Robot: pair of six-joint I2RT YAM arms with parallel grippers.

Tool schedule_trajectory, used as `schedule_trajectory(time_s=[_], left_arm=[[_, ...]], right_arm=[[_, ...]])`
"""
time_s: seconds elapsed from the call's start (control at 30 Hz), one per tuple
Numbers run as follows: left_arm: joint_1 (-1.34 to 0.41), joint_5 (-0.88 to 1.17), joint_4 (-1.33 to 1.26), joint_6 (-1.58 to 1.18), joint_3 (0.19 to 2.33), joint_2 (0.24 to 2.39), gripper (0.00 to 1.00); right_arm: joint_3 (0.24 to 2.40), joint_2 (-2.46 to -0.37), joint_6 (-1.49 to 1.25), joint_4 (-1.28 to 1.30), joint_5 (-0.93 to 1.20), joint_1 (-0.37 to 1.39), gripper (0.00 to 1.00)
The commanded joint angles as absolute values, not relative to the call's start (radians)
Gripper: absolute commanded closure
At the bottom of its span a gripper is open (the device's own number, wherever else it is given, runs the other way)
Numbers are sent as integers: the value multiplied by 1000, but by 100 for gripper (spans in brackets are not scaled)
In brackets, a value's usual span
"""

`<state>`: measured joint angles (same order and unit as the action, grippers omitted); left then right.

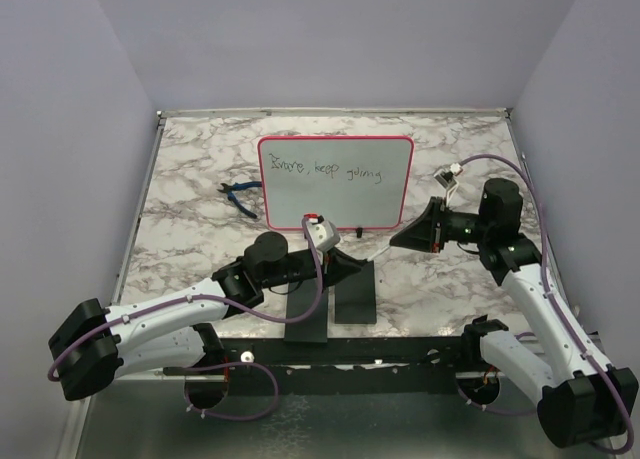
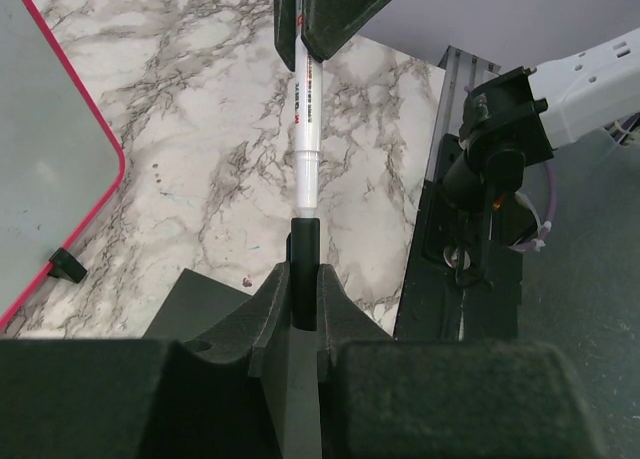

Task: Write a sentence on the whiteboard
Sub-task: Close the whiteboard marker at the center of the board.

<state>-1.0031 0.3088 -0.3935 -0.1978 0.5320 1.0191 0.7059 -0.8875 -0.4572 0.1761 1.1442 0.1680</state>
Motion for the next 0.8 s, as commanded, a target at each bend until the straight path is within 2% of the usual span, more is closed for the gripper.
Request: schedule_trajectory(time_s=[0.0,0.4,0.77], left_arm=[[-1006,340,-399,-195,570,1025,100],[-1008,315,-400,-188,585,1043,100],[-1016,269,-443,-200,579,1078,100]], right_arm=[[679,-898,-487,136,1184,164,99],[653,-912,-494,117,1188,180,99],[573,-898,-588,-20,1150,227,99]])
